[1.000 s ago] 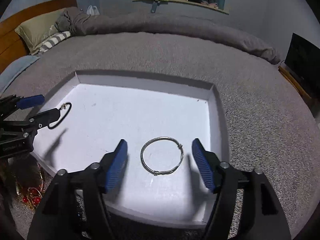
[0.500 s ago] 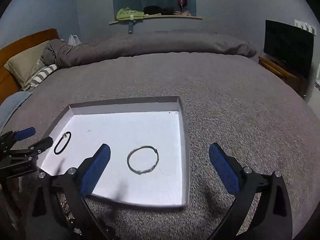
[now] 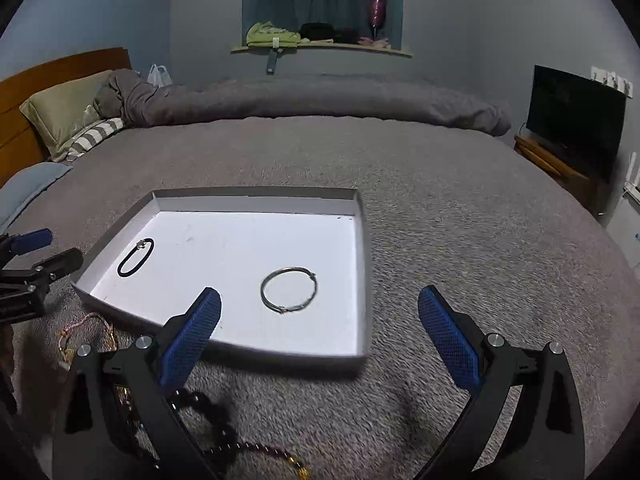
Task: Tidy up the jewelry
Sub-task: 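Withdraw both open tools from the tray back over the jewelry pile, then grasp the pearl hairpin with the left tool while the right tool grasps the dark bead bracelet, then carry the pearl hairpin into the tray and release while the right tool places the bead bracelet, then withdraw both open tools from the tray back over the jewelry pile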
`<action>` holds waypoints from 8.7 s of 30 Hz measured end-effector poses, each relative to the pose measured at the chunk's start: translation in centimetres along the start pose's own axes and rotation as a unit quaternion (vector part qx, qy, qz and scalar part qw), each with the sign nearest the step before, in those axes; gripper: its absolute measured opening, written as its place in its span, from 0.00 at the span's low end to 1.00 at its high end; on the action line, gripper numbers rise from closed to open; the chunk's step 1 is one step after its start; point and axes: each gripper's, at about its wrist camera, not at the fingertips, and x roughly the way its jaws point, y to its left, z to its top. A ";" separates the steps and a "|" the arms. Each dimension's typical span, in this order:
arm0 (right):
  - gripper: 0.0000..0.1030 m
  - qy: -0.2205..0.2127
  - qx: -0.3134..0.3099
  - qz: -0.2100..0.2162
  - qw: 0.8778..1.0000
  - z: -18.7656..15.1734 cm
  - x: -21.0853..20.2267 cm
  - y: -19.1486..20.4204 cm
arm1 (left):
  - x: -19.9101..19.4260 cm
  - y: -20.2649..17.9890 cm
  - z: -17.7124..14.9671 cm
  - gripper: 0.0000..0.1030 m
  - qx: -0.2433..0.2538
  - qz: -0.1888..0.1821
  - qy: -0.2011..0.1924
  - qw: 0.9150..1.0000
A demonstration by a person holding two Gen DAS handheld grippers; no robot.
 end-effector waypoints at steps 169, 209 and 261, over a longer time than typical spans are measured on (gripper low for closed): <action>0.06 0.026 0.004 0.103 0.994 4.1 7.1 4.2 | 7.9 -4.9 0.8 0.06 0.066 -0.112 0.091 0.987; 0.18 0.091 -0.001 0.108 0.990 2.5 8.8 4.3 | 7.9 -3.9 1.0 0.27 0.063 -0.108 0.097 0.987; 0.92 0.007 0.003 0.075 0.997 -2.4 -2.4 -0.2 | -2.8 -2.7 -3.0 0.86 0.077 -0.064 0.000 0.995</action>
